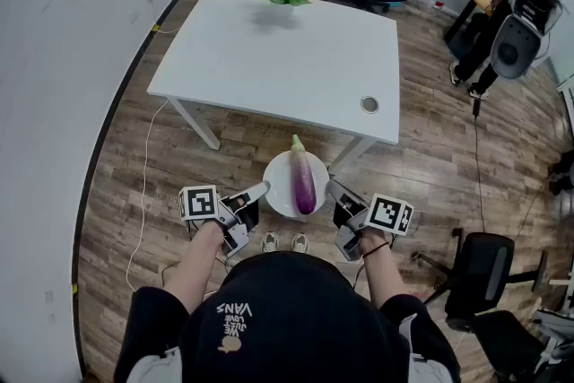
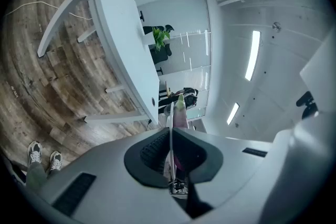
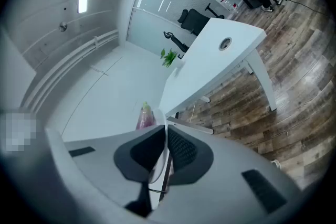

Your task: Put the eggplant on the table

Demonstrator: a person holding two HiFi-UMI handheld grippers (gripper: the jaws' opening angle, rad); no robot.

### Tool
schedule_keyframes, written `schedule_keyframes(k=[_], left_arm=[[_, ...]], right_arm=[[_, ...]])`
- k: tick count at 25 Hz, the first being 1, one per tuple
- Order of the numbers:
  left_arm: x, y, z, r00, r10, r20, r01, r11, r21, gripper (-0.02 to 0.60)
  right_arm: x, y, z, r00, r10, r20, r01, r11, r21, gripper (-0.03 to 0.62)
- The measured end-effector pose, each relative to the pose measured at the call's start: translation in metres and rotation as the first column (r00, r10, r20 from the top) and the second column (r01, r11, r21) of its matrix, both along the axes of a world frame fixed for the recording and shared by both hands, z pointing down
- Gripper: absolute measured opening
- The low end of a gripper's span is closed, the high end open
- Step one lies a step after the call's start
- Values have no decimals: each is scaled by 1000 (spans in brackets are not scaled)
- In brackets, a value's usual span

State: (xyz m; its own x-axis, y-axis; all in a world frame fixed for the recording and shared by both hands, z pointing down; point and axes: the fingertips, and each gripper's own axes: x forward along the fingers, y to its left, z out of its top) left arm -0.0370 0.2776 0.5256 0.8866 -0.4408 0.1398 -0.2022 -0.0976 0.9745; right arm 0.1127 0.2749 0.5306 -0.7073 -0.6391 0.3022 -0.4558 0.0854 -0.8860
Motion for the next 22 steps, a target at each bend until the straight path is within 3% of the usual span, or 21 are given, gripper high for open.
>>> schedule_keyframes(k=[3, 7, 13, 17, 22], left_arm=[[5, 1, -9, 999, 1, -42, -2, 1000, -9, 25], [3, 1, -5, 1000, -1, -12, 1, 1000, 2, 25], [4, 2, -9, 1000, -4, -27, 4, 1000, 0, 25], [0, 0, -4, 1000, -1, 12, 1, 1000, 16, 25], [3, 0, -6, 1000, -6, -14, 6, 1000, 4, 25]], right_arm=[[3, 1, 1, 1000, 5, -22, -5, 1000, -8, 21], [2, -1, -2, 1000, -3, -7, 3, 1000, 7, 21], [-1, -1, -2, 1000, -7, 5, 7, 1000, 9, 21], [0, -3, -5, 1000, 1, 15, -1, 1000, 16, 21], [-1, -5, -7, 1000, -11, 19, 10, 1000, 24, 21]])
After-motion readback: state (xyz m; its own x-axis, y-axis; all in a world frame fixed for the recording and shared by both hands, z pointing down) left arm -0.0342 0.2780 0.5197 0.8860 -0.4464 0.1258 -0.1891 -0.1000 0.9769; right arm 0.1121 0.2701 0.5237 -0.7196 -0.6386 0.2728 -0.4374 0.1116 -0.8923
